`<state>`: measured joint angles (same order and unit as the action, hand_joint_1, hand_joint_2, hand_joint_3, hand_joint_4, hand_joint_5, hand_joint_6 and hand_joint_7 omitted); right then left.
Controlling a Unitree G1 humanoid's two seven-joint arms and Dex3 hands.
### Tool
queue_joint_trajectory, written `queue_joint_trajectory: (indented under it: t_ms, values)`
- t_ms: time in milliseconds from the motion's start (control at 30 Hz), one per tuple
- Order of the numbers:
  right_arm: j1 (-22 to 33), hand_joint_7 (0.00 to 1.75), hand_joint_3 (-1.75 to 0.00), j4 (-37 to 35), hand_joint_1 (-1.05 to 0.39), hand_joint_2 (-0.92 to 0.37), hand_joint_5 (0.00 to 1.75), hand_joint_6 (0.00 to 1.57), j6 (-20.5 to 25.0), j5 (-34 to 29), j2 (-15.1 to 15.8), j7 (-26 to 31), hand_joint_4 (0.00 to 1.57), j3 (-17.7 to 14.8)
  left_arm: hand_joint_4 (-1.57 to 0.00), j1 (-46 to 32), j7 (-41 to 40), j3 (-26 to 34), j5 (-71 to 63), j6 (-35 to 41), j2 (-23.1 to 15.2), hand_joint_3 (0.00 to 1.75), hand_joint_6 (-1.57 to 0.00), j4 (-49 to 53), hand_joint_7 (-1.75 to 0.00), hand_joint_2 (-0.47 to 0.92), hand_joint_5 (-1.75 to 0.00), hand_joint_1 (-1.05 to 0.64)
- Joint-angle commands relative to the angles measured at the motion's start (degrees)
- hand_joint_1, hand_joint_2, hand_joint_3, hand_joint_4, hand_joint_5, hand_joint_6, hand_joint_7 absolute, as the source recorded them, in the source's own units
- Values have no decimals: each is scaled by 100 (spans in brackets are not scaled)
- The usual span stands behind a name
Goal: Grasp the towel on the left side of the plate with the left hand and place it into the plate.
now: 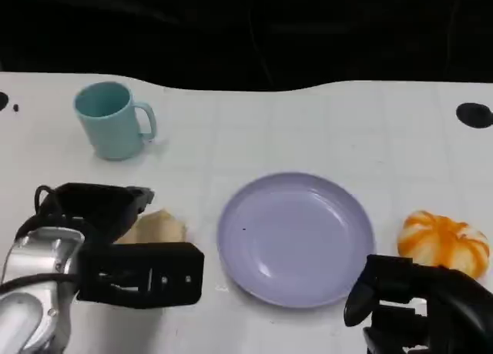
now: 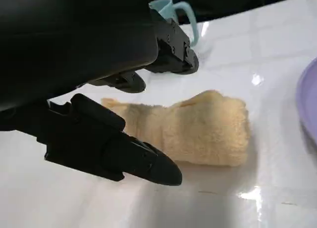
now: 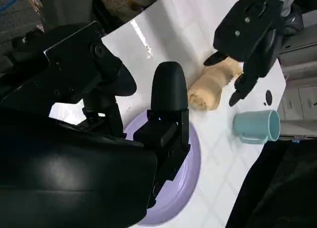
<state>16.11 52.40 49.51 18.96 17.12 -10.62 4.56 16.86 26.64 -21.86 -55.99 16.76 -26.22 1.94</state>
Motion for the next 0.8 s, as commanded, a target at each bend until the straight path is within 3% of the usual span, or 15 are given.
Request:
queue_joint_trajectory:
  t_ms: [33,267,367,400,433,467,500,533,600,667,700,767,800]
  values:
    - [17,144,-120,65,0,-52,172,66,43,38,18,19,69,-9,-38,107,-296,-85,87,-33,100,1,-30,533,-1,92,-11,-61]
    - [11,144,-119,55,0,-54,171,66,72,35,28,27,69,-32,-42,163,-570,-140,274,-57,245,7,-34,1200,-1,92,-8,-50]
    - [4,144,-118,47,0,-54,171,66,66,26,34,25,69,-28,-50,147,-824,-99,489,-242,256,9,-45,1487,-5,92,-9,-44]
    - [2,144,-117,52,0,-54,171,66,66,20,42,23,69,-26,-62,100,-1067,-26,625,-399,269,8,-54,1613,-8,92,-16,-40]
    - [0,144,-117,58,0,-54,171,67,68,17,47,22,69,-25,-70,73,-1251,17,730,-513,272,7,-66,1705,-6,92,-33,-36]
    - [-3,144,-117,64,0,-54,171,67,72,17,51,19,69,-27,-70,37,-1421,51,819,-620,265,6,-72,1788,-3,92,-49,-35]
    - [-3,144,-118,64,0,-54,171,67,73,23,48,16,69,-34,-70,-4,-1585,73,899,-741,243,13,-82,1838,-3,92,-81,-30]
    - [-1,144,-118,58,1,-54,171,67,67,31,44,10,69,-41,-70,-31,-1707,85,959,-825,226,17,-87,1874,-3,92,-95,-27]
    - [0,144,-119,43,1,-53,171,67,63,41,38,2,69,-46,-75,-95,-2077,126,1066,-1046,202,21,-103,1950,-5,92,-95,-25]
    - [-2,144,-119,45,1,-53,171,66,58,23,43,10,69,-29,-78,-143,-2515,153,1091,-1287,178,20,-117,2048,-7,92,-110,-27]
    - [-4,144,-119,51,0,-53,171,67,56,10,47,17,69,-19,-75,-154,-2713,153,1084,-1388,166,22,-105,2104,-60,92,-148,-26]
    - [-6,143,-119,71,0,-53,171,67,67,-8,49,33,69,1,-74,-171,-3037,153,1052,-1485,154,24,-73,2150,-136,92,-168,-26]
    - [-6,143,-119,80,0,-53,171,67,77,-11,49,39,69,7,-75,-176,-3123,158,1055,-1504,153,25,-62,2151,-157,92,-172,-27]
